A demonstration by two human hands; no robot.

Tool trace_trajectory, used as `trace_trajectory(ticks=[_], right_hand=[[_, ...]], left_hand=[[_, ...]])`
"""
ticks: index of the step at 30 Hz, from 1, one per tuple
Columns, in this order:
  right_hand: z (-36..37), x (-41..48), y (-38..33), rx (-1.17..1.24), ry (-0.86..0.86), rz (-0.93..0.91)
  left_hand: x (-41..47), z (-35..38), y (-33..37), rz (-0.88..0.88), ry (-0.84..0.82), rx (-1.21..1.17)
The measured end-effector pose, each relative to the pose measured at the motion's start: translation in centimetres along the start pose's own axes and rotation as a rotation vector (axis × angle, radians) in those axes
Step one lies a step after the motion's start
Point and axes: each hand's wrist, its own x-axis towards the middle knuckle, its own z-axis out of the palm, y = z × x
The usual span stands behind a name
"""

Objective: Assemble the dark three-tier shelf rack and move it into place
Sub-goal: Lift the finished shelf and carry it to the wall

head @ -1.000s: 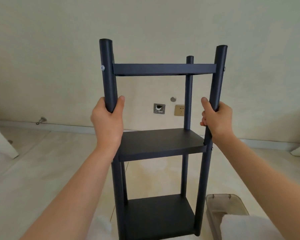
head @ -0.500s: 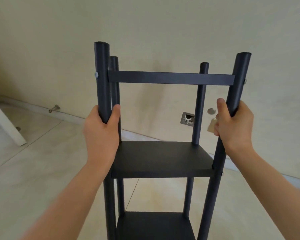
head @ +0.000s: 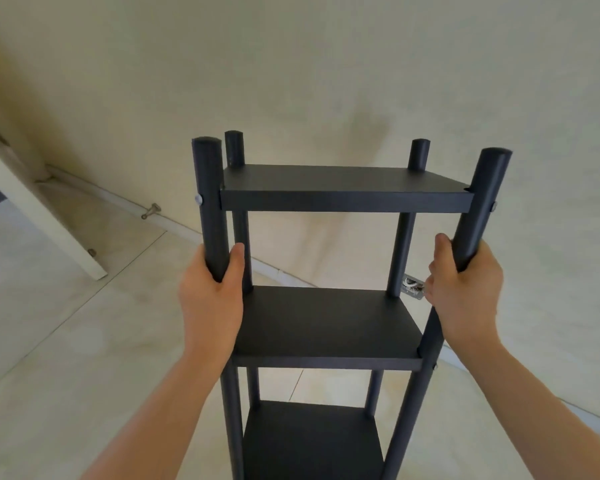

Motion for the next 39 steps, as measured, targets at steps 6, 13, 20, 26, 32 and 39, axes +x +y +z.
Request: trace_trajectory(ticks=[6,13,20,26,32,39], right_hand=[[1.3,-1.7,-11.2,-0.050,-0.081,0.027],[2.5,-6.5,-22.6,-0.142,-0.354,0.105],[3.5,-10.3,-31.0,-0.208,-0.596,0.306],[5.5,-12.5,-35.2,-0.272,-0.781,0.339],[8.8,-12.4,-37.1,-0.244,-0.836,0.378],[14.8,-9.1,-38.1,-0.241,-0.813,0.394]], left_hand=[[2.4,-7.4,8.2,-0.131,0.038,0.098],[3.5,-18.7,17.0,-0.339,0.057,0.177],[2.0,-28.3,22.5,-0.531,0.091,0.179],[1.8,-34.2,23.6,-0.728,0.134,0.168],[4.0,-36.1,22.8,-0.776,0.178,0.164],[11.1,-35.0,22.8,-0.760,0.206,0.163]])
